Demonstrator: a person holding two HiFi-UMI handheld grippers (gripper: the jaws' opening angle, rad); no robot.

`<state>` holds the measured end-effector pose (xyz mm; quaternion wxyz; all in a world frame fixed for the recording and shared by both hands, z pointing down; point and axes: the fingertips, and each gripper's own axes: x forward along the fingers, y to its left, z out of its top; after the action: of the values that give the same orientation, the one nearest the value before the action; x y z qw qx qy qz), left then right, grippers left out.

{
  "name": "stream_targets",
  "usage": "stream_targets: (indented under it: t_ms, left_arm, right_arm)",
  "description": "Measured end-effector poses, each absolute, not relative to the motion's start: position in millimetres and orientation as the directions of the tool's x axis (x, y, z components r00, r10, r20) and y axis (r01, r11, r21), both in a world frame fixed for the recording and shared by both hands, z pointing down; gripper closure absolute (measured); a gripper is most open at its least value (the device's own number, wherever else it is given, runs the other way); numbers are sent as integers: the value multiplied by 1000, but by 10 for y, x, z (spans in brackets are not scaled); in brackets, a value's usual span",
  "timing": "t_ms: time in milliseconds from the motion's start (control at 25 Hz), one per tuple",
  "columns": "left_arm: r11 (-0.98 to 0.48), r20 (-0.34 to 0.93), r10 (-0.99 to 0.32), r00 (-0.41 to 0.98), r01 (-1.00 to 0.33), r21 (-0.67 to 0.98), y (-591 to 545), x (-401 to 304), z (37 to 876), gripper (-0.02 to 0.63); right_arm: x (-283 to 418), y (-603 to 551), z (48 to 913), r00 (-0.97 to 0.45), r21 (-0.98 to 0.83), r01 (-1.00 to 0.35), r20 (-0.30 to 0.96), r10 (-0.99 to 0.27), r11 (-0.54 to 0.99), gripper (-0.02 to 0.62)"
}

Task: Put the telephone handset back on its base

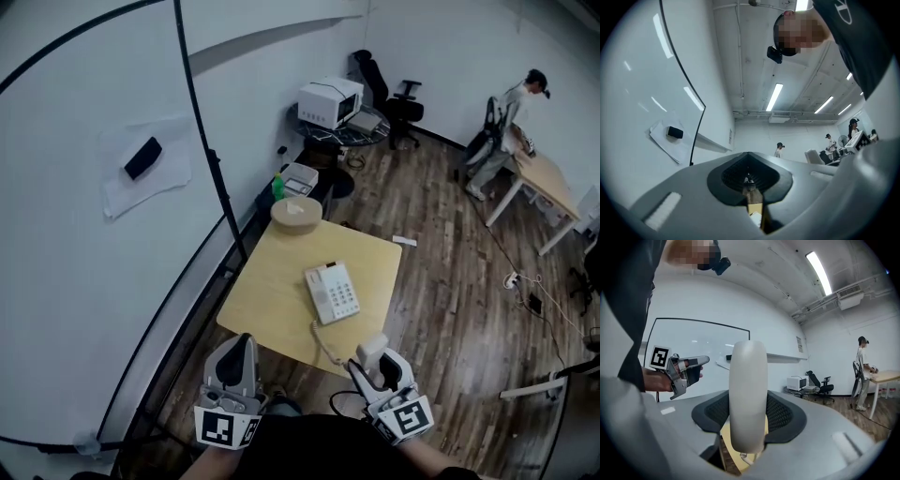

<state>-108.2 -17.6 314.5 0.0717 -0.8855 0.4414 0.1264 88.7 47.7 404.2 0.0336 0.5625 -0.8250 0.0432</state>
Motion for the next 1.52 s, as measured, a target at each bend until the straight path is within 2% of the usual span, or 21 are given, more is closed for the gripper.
stream_targets:
  t_ms: [400, 560, 680, 840, 1000, 1520]
  left_arm:
    - [-689, -295, -701, 650, -724, 42, -1311, -1236, 3221, 606]
    - [-710, -288, -682, 672, -703, 43, -1520, -1200, 3283, 606]
    - [-703, -279, -692, 666, -710, 50, -1580, -1141, 3345, 606]
    - [-674, -271, -719, 640, -738, 45, -1542, -1019, 3328, 606]
    - [-637, -261, -752, 605, -769, 51, -1502, -970, 3356, 606]
    - [-592, -229, -792, 566, -803, 65, -1488, -1005, 3572, 606]
  right_arm:
    - [715, -463, 3891, -253, -28, -968, 137, -958, 251, 371]
    - [699, -751, 3815, -245, -27, -970, 107, -964, 243, 371]
    - [780, -856, 4007, -253, 0, -967, 161, -954, 256, 371]
    - [846, -950, 4063, -303, -39, -953, 150, -941, 300, 371]
    - [907, -1039, 4167, -343, -53, -939, 192, -920, 339, 371]
    - [1144, -1613, 4882, -328, -63, -943, 327, -886, 326, 371]
